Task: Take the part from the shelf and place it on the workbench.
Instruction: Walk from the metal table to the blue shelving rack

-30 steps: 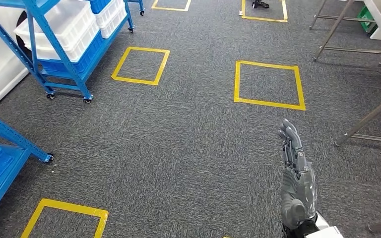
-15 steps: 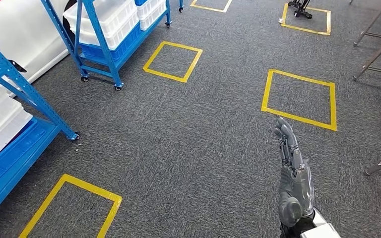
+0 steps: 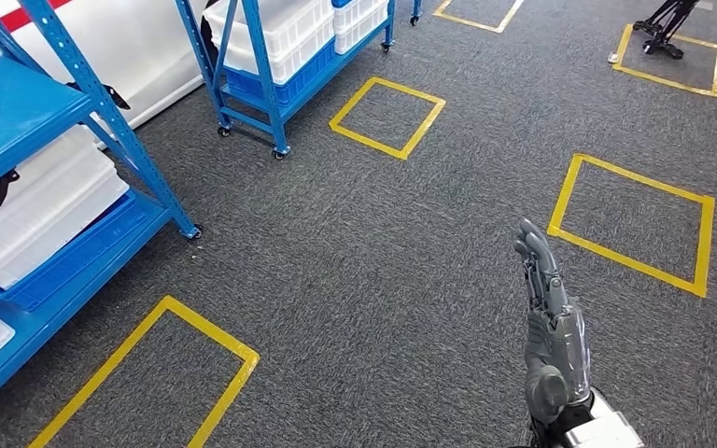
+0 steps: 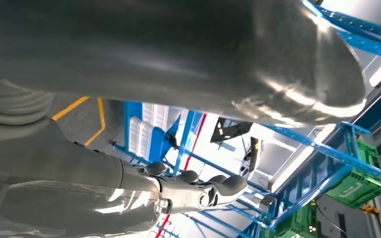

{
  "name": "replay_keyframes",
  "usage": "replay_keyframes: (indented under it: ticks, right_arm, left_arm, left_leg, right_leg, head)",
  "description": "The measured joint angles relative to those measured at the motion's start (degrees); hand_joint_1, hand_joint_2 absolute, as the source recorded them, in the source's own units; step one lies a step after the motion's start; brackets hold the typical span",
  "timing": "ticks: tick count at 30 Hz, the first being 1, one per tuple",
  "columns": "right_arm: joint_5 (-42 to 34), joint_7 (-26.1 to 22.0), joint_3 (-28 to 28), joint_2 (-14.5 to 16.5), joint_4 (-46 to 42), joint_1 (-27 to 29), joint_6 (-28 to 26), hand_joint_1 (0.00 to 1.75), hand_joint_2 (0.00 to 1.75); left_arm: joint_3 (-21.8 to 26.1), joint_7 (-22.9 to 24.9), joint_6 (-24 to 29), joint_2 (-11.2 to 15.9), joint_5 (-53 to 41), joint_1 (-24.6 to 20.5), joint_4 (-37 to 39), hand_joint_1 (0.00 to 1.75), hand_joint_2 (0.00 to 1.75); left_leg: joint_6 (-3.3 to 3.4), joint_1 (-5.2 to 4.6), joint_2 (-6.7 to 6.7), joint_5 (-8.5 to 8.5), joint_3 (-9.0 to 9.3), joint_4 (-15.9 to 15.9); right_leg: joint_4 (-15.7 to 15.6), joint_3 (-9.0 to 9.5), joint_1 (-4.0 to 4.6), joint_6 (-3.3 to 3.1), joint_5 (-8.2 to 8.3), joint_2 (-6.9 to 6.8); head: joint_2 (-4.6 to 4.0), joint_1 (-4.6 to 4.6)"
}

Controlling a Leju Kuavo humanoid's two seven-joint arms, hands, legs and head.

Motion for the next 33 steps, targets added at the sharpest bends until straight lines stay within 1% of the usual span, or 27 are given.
replay_keyframes:
  ticks: [1,2,3,4,5,6,7,8,9,11,12,13,15,16,17,19,20,21,22,23,25,28,29,30,31,32,33]
  right_arm:
    - [0.0,0.0,0.0,0.0,0.0,-0.1,0.2,0.00,0.00]
    - [0.0,0.1,0.0,-0.1,0.0,-0.2,0.3,0.00,0.00]
    - [0.0,0.1,0.0,-0.1,0.1,-0.2,0.4,0.00,0.00]
    - [0.0,0.1,-0.1,-0.1,0.1,-0.2,0.4,0.00,0.00]
    - [0.0,0.1,-0.1,-0.1,0.2,-0.2,0.5,0.00,0.00]
    - [0.0,0.1,-0.1,-0.1,0.3,-0.2,0.5,0.00,0.00]
    - [0.0,0.1,-0.1,-0.1,0.3,-0.2,0.5,0.00,0.00]
    - [0.0,0.1,-0.1,-0.1,0.4,-0.2,0.5,0.00,0.00]
    - [0.0,0.1,-0.1,-0.1,0.4,-0.2,0.5,0.00,0.00]
    - [0.0,0.1,-0.1,-0.1,0.4,-0.2,0.5,0.00,0.00]
    - [0.0,0.1,-0.1,-0.1,0.4,-0.3,0.5,0.00,0.00]
    - [0.0,0.1,-0.1,-0.1,0.4,-0.3,0.5,0.00,0.00]
    - [0.0,0.1,-0.1,-0.1,0.5,-0.3,0.5,0.00,0.00]
    - [0.0,0.1,-0.1,-0.2,0.5,-0.4,0.6,0.00,0.00]
    - [0.0,0.1,-0.1,-0.2,0.5,-0.6,0.6,0.00,0.00]
    - [0.1,0.1,-0.1,-0.4,0.5,-0.6,0.6,0.00,0.00]
    - [0.1,0.1,-0.1,-0.5,0.6,-0.5,0.5,0.00,0.00]
    - [0.1,0.1,-0.1,-0.5,0.7,-0.3,0.5,0.00,0.00]
    - [0.1,0.2,-0.1,-0.6,0.7,-0.1,0.5,0.00,0.00]
    - [0.1,0.2,-0.2,-0.6,0.8,0.1,0.5,0.00,0.00]
    - [0.1,0.2,-0.3,-0.6,0.8,0.1,0.5,0.00,0.00]
    - [0.1,0.2,-0.3,-0.7,0.8,0.1,0.5,0.00,0.00]
    - [0.1,0.2,-0.3,-0.7,0.8,0.1,0.5,0.00,0.00]
    - [0.1,0.2,-0.4,-0.7,0.8,0.2,0.5,0.00,0.00]
    - [0.1,0.2,-0.4,-0.7,0.8,0.2,0.5,0.00,0.00]
    - [0.1,0.2,-0.5,-0.8,0.9,0.3,0.5,0.00,0.00]
    - [0.1,0.2,-0.5,-0.8,0.9,0.3,0.5,0.00,0.00]
  left_arm:
    - [0.0,0.0,0.0,0.0,0.0,0.1,0.0,0.00,0.00]
    - [0.0,0.0,0.0,0.0,0.0,0.0,0.0,0.00,0.00]
    - [0.0,0.0,0.0,0.0,-0.1,-0.1,0.0,0.00,0.00]
    - [0.0,0.0,0.0,-0.1,-0.1,-0.3,0.0,0.00,0.00]
    - [0.0,0.0,-0.1,-0.1,-0.1,-0.4,0.0,0.00,0.00]
    - [0.0,0.0,-0.1,-0.2,-0.1,-0.4,0.0,0.00,0.00]
    - [0.0,0.0,-0.1,-0.2,-0.2,-0.3,0.0,0.00,0.00]
    - [0.0,0.0,-0.1,-0.2,-0.2,-0.3,0.0,0.00,0.00]
    - [0.0,0.0,-0.1,-0.2,-0.2,-0.2,0.0,0.00,0.00]
    - [0.0,0.0,-0.1,-0.2,-0.2,-0.3,0.0,0.00,0.00]
    - [0.0,0.0,-0.1,-0.2,-0.2,-0.4,0.0,0.00,0.00]
    - [0.0,0.0,-0.1,-0.2,-0.2,-0.4,0.0,0.00,0.00]
    - [0.0,0.0,0.0,-0.2,-0.3,-0.3,0.0,0.00,0.00]
    - [0.0,0.0,0.0,-0.2,-0.3,-0.2,0.0,0.00,0.00]
    - [0.0,0.0,0.0,-0.2,-0.3,-0.2,0.0,0.00,0.00]
    - [0.0,0.0,0.1,-0.3,-0.4,-0.3,0.0,0.00,0.00]
    - [0.0,0.0,0.2,-0.3,-0.4,-0.5,0.0,0.00,0.00]
    - [0.0,0.0,0.2,-0.3,-0.5,-0.6,0.0,0.00,0.00]
    - [0.0,0.0,0.3,-0.3,-0.6,-0.6,0.0,0.00,0.00]
    - [0.0,0.1,0.3,-0.3,-0.6,-0.6,0.0,0.00,0.00]
    - [0.0,0.1,0.4,-0.4,-0.7,-0.6,0.0,0.00,0.00]
    - [0.0,0.1,0.4,-0.4,-0.7,-0.5,0.0,0.00,0.00]
    - [0.0,0.2,0.4,-0.4,-0.7,-0.5,0.0,0.00,0.00]
    - [0.0,0.2,0.4,-0.4,-0.7,-0.5,0.0,0.00,0.00]
    - [0.0,0.2,0.5,-0.5,-0.8,-0.5,0.0,0.00,0.00]
    - [0.0,0.2,0.6,-0.6,-0.8,-0.3,0.0,0.00,0.00]
    - [0.0,0.2,0.6,-0.6,-0.9,-0.2,0.0,0.00,0.00]
  left_leg:
    - [-0.28,-0.04,1.10,-0.56,-0.39,0.8]
    - [-0.50,-0.09,2.70,-1.72,-1.30,2.7]
    - [-0.64,-0.11,4.62,-3.36,-2.66,5.7]
    - [-0.78,-0.08,5.94,-5.16,-4.48,9.4]
    - [-0.89,0.00,6.57,-6.58,-6.20,12.9]
    - [-0.95,0.07,6.87,-7.17,-7.28,15.1]
    - [-0.95,0.10,7.07,-6.81,-7.42,15.5]
    - [-0.88,0.10,7.29,-5.50,-6.41,13.7]
    - [-0.73,0.08,7.76,-3.64,-4.50,10.2]
    - [-0.17,-0.29,9.81,-1.06,-0.56,2.8]
    - [0.15,-0.51,10.48,-0.54,0.54,0.7]
    - [0.43,-0.74,10.75,-0.54,0.86,-0.2]
    - [0.95,-0.79,9.63,-0.24,0.86,-0.4]
    - [1.23,-0.70,9.10,-0.04,0.98,-0.7]
    - [1.54,-0.55,8.60,0.17,1.17,-1.1]
    - [2.00,-0.36,7.52,0.46,1.36,-1.5]
    - [2.13,-0.37,6.89,0.48,1.32,-1.4]
    - [2.21,-0.41,6.12,0.48,1.29,-1.4]
    - [2.25,-0.45,5.33,0.47,1.28,-1.3]
    - [2.24,-0.47,4.60,0.44,1.30,-1.2]
    - [2.21,-0.47,3.79,0.40,1.35,-1.1]
    - [2.19,-0.47,3.62,0.38,1.37,-1.0]
    - [2.15,-0.45,3.33,0.34,1.39,-1.0]
    - [2.06,-0.42,2.89,0.27,1.40,-0.8]
    - [1.76,-0.33,2.09,0.22,1.21,-0.6]
    - [1.23,-0.27,0.98,0.22,0.96,-0.5]
    - [0.72,-0.22,0.66,0.09,0.69,-0.3]
  right_leg:
    - [-0.3,0.19,-0.03,-0.42,0.12,-0.70]
    - [-0.6,0.38,-0.06,-0.78,0.21,-1.51]
    - [-0.7,0.50,0.05,-1.05,0.21,-2.36]
    - [-0.7,0.54,0.19,-1.25,0.14,-3.19]
    - [-0.7,0.54,0.33,-1.36,0.06,-4.06]
    - [-0.7,0.55,0.43,-1.43,-0.02,-4.88]
    - [-0.7,0.59,0.50,-1.45,-0.10,-5.65]
    - [-0.7,0.67,0.54,-1.43,-0.20,-6.36]
    - [-0.7,0.82,0.58,-1.35,-0.31,-7.02]
    - [-0.6,1.18,0.75,-1.03,-0.61,-8.23]
    - [-0.6,1.31,0.83,-0.77,-0.71,-8.69]
    - [-0.7,1.41,0.89,-0.51,-0.79,-9.13]
    - [-0.8,1.57,0.90,0.08,-0.87,-9.92]
    - [-0.6,1.62,0.81,0.38,-1.17,-9.53]
    - [0.4,1.33,0.71,0.64,-1.91,-8.46]
    - [5.8,-1.09,0.40,0.95,-5.03,-5.13]
    - [9.5,-3.01,0.34,0.99,-6.75,-4.04]
    - [12.8,-4.76,0.29,1.03,-7.83,-3.47]
    - [14.2,-5.70,0.28,1.04,-7.73,-3.24]
    - [14.2,-5.93,0.28,1.01,-6.90,-3.10]
    - [12.4,-5.29,0.28,0.94,-4.98,-2.96]
    - [11.6,-4.92,0.27,0.92,-4.39,-2.89]
    - [9.8,-4.14,0.26,0.85,-3.39,-2.63]
    - [7.1,-2.91,0.22,0.74,-2.02,-1.94]
    - [4.2,-1.66,0.29,0.62,-0.87,-1.04]
    - [1.3,-0.39,0.28,0.30,0.25,-0.45]
    - [-0.3,0.31,0.26,-0.06,0.60,-0.36]
  head:
    - [0.01,-0.15]
    - [0.01,-0.31]
    - [0.01,-0.45]
    - [0.01,-0.59]
    - [0.01,-0.60]
    - [0.01,-0.61]
    - [0.01,-0.61]
    - [0.01,-0.61]
    - [0.01,-0.62]
    - [0.01,-0.57]
    - [0.01,-0.56]
    - [0.01,-0.54]
    - [0.01,-0.56]
    - [0.01,-0.50]
    - [0.01,-0.45]
    - [0.01,-0.29]
    - [0.01,-0.26]
    - [0.01,-0.23]
    - [0.01,-0.23]
    - [0.01,-0.23]
    - [0.01,-0.23]
    - [0.01,-0.23]
    - [0.01,-0.23]
    - [0.01,-0.21]
    - [0.01,-0.23]
    - [0.01,-0.26]
    - [0.01,-0.29]
